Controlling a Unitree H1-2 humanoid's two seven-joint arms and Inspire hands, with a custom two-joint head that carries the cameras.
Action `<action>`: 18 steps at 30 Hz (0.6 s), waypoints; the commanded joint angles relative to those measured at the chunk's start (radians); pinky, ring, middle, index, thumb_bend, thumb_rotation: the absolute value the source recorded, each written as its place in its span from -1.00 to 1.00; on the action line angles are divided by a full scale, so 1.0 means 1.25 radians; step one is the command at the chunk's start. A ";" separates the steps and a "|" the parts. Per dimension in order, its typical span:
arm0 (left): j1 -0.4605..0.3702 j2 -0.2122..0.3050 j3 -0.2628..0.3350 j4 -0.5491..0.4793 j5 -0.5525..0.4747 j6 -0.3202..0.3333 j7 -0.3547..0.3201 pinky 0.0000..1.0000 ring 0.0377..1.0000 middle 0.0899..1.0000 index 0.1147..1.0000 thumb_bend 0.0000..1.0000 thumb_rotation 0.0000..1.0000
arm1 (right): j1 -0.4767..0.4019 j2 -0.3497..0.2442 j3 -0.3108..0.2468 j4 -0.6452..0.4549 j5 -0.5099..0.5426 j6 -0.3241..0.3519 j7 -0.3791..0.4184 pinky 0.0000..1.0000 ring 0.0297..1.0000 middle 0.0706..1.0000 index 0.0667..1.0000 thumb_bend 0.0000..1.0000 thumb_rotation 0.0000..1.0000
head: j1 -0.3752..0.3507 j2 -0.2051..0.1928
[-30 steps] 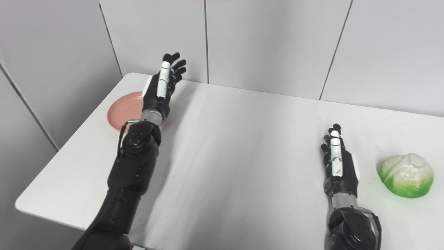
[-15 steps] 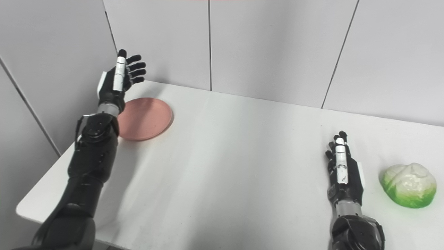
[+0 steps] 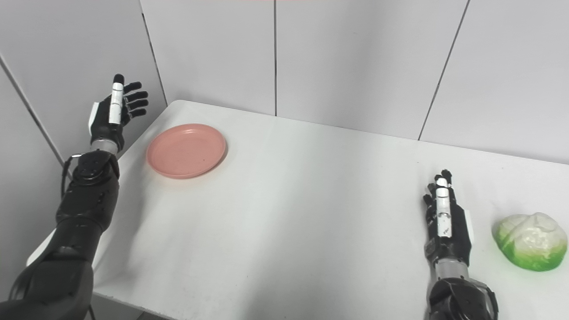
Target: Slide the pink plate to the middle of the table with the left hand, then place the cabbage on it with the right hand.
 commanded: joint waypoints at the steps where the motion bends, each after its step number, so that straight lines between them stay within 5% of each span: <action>1: -0.028 0.032 0.000 -0.002 -0.003 -0.040 -0.004 0.46 0.44 0.37 0.36 0.63 1.00 | 0.004 -0.003 0.000 0.006 -0.006 -0.022 -0.002 1.00 1.00 1.00 1.00 0.32 0.73 | 0.003 0.002; 18: -0.006 0.010 0.009 0.085 -0.033 -0.086 -0.009 0.69 0.63 0.57 0.54 0.64 1.00 | 0.017 -0.007 0.003 -0.027 -0.020 -0.007 -0.002 1.00 1.00 1.00 1.00 0.29 0.79 | 0.001 0.009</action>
